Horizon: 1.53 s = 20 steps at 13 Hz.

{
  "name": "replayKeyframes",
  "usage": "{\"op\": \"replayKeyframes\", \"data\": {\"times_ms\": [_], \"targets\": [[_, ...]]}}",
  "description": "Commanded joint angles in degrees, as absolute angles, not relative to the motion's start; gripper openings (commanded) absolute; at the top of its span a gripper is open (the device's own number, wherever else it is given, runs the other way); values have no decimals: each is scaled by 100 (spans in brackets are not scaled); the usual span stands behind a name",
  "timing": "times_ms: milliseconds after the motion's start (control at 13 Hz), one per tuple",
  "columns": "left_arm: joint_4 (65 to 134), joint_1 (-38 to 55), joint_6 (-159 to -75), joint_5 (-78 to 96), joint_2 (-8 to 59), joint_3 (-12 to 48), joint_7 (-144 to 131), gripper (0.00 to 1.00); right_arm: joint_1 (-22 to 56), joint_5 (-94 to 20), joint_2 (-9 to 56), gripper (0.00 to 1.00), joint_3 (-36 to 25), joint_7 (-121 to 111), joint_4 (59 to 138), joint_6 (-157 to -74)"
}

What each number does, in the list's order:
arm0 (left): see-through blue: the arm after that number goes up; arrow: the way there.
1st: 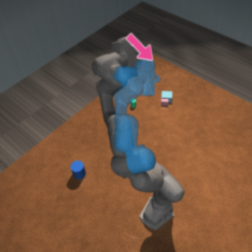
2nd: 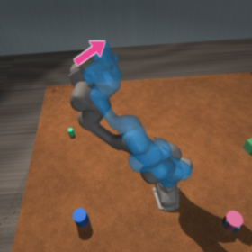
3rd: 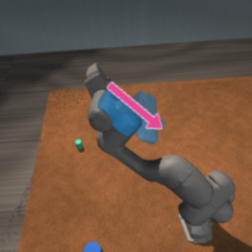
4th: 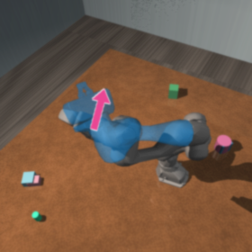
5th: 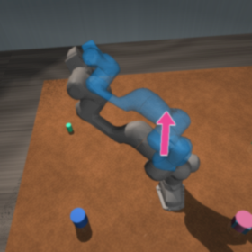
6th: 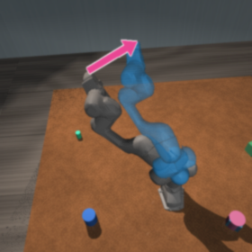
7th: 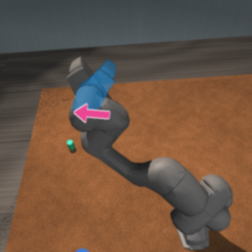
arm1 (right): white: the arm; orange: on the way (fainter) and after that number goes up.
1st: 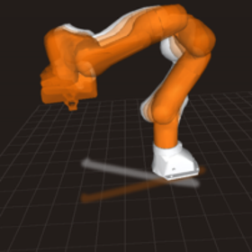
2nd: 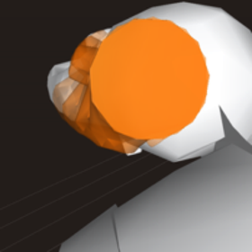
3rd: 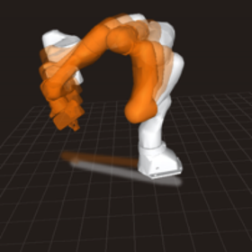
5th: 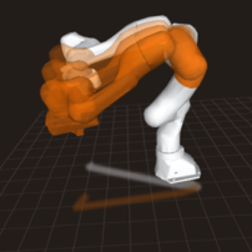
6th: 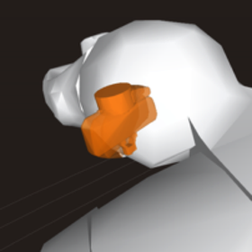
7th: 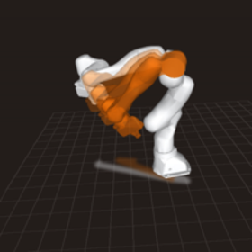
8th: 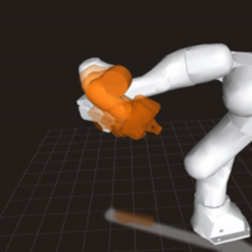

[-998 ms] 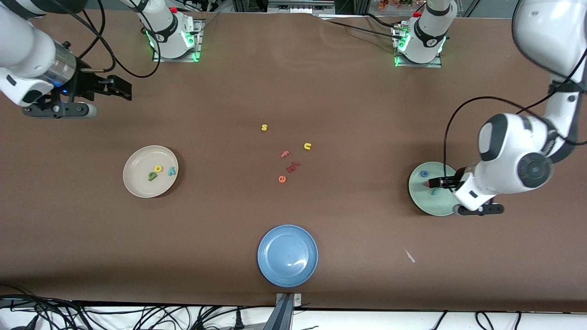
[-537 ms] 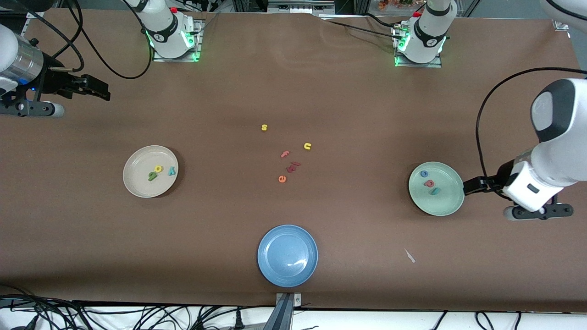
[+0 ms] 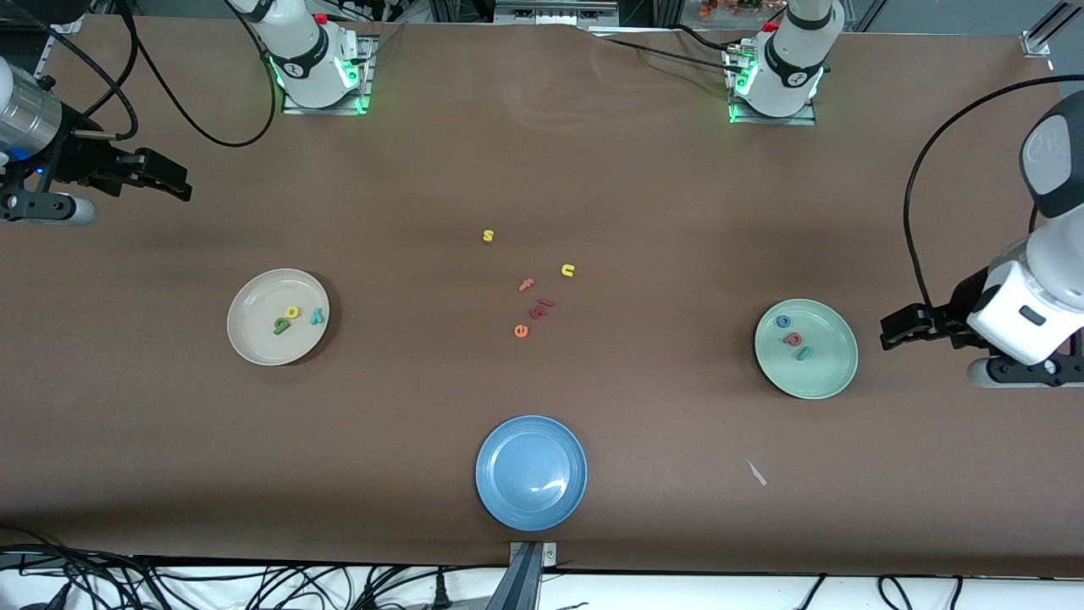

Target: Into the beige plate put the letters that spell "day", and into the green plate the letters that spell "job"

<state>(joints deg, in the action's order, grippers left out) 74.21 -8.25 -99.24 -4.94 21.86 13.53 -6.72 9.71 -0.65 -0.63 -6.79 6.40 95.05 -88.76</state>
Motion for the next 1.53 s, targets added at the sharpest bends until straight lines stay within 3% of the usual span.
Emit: {"op": "replayKeyframes", "data": {"times_ms": [0, 1458], "targets": [[7392, -861, -9633, -571, 1881, 1275, -308, 100, 940, 122, -44, 100, -633, 423, 9422, -8982], [7497, -580, -9369, -475, 1503, 1195, -413, 100, 949, 202, 185, 100, -633, 149, 9149, -8868]]}}
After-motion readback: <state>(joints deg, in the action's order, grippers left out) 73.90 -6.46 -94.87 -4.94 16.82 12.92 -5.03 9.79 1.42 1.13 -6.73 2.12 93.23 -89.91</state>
